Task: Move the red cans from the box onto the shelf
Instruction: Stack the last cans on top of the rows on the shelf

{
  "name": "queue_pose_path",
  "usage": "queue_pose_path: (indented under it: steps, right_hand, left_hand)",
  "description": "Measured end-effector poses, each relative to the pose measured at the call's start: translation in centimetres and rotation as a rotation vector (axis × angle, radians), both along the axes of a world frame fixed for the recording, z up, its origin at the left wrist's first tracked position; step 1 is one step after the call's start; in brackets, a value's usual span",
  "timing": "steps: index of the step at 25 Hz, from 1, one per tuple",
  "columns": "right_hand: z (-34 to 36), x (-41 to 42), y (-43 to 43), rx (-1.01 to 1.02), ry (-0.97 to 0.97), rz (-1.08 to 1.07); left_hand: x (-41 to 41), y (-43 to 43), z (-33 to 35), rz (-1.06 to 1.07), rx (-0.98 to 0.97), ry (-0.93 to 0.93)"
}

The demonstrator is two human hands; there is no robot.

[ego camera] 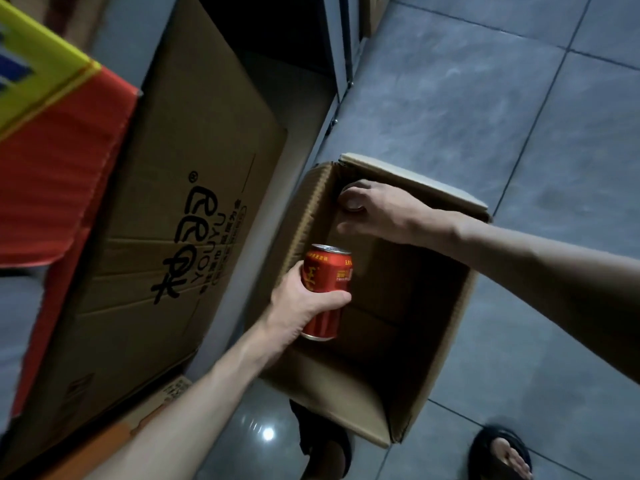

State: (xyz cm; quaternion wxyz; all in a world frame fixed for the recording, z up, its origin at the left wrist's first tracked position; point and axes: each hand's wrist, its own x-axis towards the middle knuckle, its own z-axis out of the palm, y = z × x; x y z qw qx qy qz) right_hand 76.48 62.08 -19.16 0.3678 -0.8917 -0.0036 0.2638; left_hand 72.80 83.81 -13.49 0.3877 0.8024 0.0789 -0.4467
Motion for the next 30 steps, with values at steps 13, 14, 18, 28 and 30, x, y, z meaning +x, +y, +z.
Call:
queue_pose_path:
  steps: [13,14,18,28,30]
  right_hand:
    - [-4.7,-2.7,2.6,-0.509,-0.083,-0.014]
    - [-3.1,-4.1,2.3,-0.414,-0.021,-0.132]
    - [8.0,-9.6,0.0,0.191,0.202,-0.591]
    - [48.7,-14.7,-4.6,0.782,0.173,-0.608]
    - [57.2,-15.4,-3.6,0.832,0.136,-0.541]
  left_hand:
    - [-0.2,2.2,0.7,0.072,0.005,0.015]
    - [-0.5,1.8,1.8,0.105,-0.007,0.029]
    - [-1.2,-0.4,9.6,0.229,-0.139,0.114]
    - [-5.1,-3.4,45.6,0.437,-0.49,0.217]
    - [-6.4,-2.3,54.2,0.454,-0.494,0.152]
